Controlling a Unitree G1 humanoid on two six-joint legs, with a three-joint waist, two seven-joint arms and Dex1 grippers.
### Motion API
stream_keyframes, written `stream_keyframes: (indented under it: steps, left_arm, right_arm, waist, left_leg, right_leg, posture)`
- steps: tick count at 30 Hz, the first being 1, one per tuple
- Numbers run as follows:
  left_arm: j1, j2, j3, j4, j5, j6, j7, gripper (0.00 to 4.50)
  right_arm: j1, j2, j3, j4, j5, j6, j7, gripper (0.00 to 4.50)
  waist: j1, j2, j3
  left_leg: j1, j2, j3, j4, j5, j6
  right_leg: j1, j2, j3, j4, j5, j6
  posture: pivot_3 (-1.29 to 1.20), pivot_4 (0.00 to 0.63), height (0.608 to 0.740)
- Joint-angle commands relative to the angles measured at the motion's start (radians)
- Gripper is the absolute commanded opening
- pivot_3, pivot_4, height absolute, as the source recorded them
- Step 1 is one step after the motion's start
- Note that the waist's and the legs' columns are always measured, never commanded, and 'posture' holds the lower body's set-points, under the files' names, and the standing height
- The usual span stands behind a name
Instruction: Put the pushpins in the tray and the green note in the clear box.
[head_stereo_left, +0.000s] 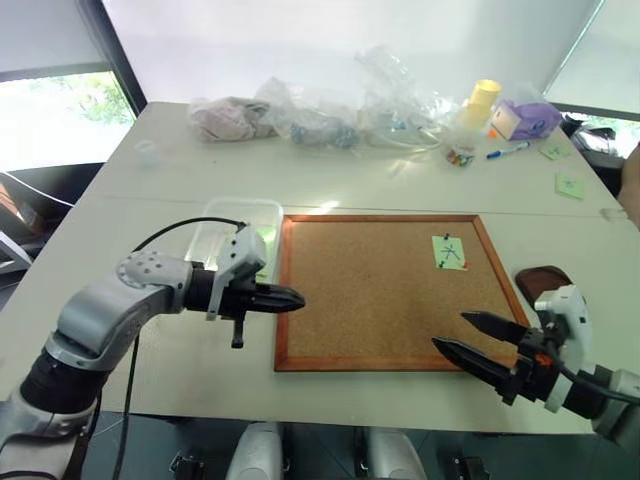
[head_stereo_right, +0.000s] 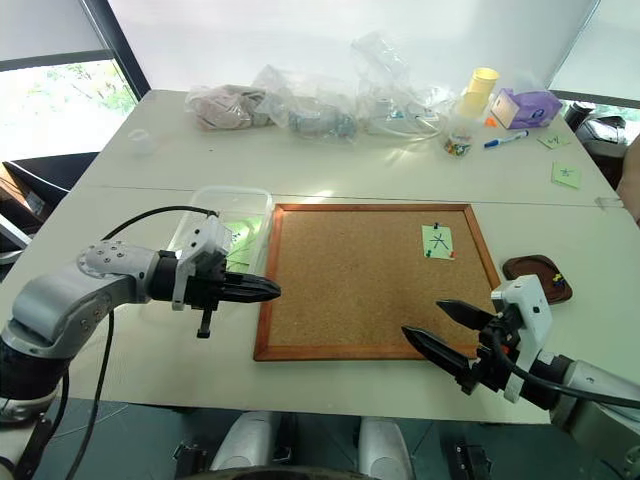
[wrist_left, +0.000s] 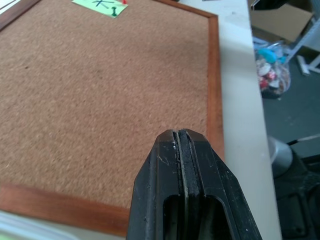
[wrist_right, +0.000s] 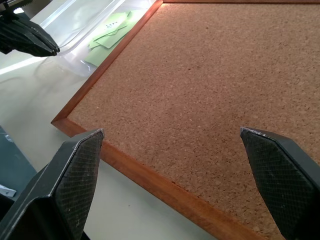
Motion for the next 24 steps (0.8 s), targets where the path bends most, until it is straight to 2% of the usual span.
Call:
stream_keyframes:
  steps: [1,7,11,24]
  left_arm:
    - [-0.02,-0.02,0.019,-0.021,-0.043,0.023,-0.001,0.05]
    - [-0.031,-0.047,0.021,-0.015,-0.033,0.017,0.019,0.05]
    - [-0.019,-0.035,-0.008,-0.025,0.008,-0.027,0.001,0.05]
    - [-0.064,-0.072,-0.002,0.033,0.054,-0.038,0.061,0.05]
  right_arm:
    - [-0.004,-0.008,-0.001,-0.02,-0.036,-0.027,0.003,4.5]
    - [-0.016,-0.008,0.019,-0.04,-0.042,-0.028,-0.022,4.5]
    - [-0.025,0.017,0.044,-0.054,-0.138,-0.077,-0.051,4.5]
    - [-0.075,0.078,0.091,-0.044,-0.185,-0.108,-0.106,4.5]
  waist:
    - [0.0,0.0,0.0]
    - [-0.001,0.0,0.0]
    - [-0.001,0.0,0.0]
    - [-0.001,0.0,0.0]
  left_leg:
    - [0.0,0.0,0.0,0.0,0.0,0.0]
    - [0.0,0.0,-0.001,0.0,0.0,0.0]
    - [0.0,-0.001,0.0,0.0,0.0,0.0]
    - [0.0,-0.001,-0.001,0.0,0.0,0.0]
  right_leg:
    - [0.0,0.0,0.0,0.0,0.0,0.0]
    - [0.0,0.0,0.0,-0.001,0.0,0.0]
    - [0.0,0.0,0.0,-0.001,0.0,0.0]
    - [0.0,0.001,-0.001,-0.001,0.0,0.0]
  posture:
    - [0.0,0.15,0.738]
    - [0.0,0.15,0.738]
    - [0.0,0.15,0.738]
    - [0.0,0.15,0.738]
